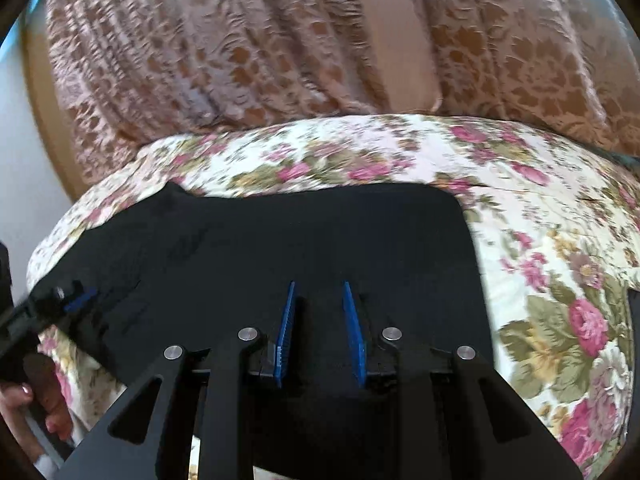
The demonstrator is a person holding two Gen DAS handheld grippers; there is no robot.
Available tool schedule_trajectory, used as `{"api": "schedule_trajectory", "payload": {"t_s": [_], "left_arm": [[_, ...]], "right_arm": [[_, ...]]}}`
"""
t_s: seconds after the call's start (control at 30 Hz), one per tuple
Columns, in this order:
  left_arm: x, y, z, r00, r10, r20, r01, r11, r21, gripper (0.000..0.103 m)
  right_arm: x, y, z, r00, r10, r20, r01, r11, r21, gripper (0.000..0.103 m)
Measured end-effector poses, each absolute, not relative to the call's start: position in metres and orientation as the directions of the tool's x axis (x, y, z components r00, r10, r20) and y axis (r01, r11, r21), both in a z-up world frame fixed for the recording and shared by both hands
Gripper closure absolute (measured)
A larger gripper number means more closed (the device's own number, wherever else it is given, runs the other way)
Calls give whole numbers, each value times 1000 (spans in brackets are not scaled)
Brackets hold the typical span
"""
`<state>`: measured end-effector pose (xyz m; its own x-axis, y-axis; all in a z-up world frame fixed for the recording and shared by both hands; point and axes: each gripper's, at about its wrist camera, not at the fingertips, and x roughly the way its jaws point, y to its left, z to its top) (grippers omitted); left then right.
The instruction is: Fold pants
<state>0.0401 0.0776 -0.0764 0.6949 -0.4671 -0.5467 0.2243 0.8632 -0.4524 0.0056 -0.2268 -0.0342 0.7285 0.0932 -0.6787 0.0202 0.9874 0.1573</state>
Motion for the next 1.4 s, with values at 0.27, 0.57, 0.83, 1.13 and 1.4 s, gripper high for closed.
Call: {"api": "schedule_trajectory", "payload": {"t_s": [0.27, 0.57, 0.83, 1.13, 1.4], "left_arm": [[27, 130, -66, 786, -331, -522, 81, 892, -445, 15], [17, 200, -70, 824, -145, -548, -170, 859, -483, 14], [-2, 256, -79, 831, -17, -556, -344, 770, -537, 15], [10, 273, -121, 785, -193, -588, -334, 668, -665, 43], [31, 274, -126, 800, -210, -562, -302, 668, -680, 39]], "right_arm": [[2, -217, -49, 741, 56, -669, -11, 997, 70, 79], [3, -214, -51, 735, 41, -677, -17, 999, 43, 79], [4, -214, -50, 728, 40, -684, -18, 999, 40, 79], [4, -215, -51, 727, 43, -686, -17, 999, 45, 79], [5, -217, -51, 720, 49, -692, -19, 999, 51, 79]]}}
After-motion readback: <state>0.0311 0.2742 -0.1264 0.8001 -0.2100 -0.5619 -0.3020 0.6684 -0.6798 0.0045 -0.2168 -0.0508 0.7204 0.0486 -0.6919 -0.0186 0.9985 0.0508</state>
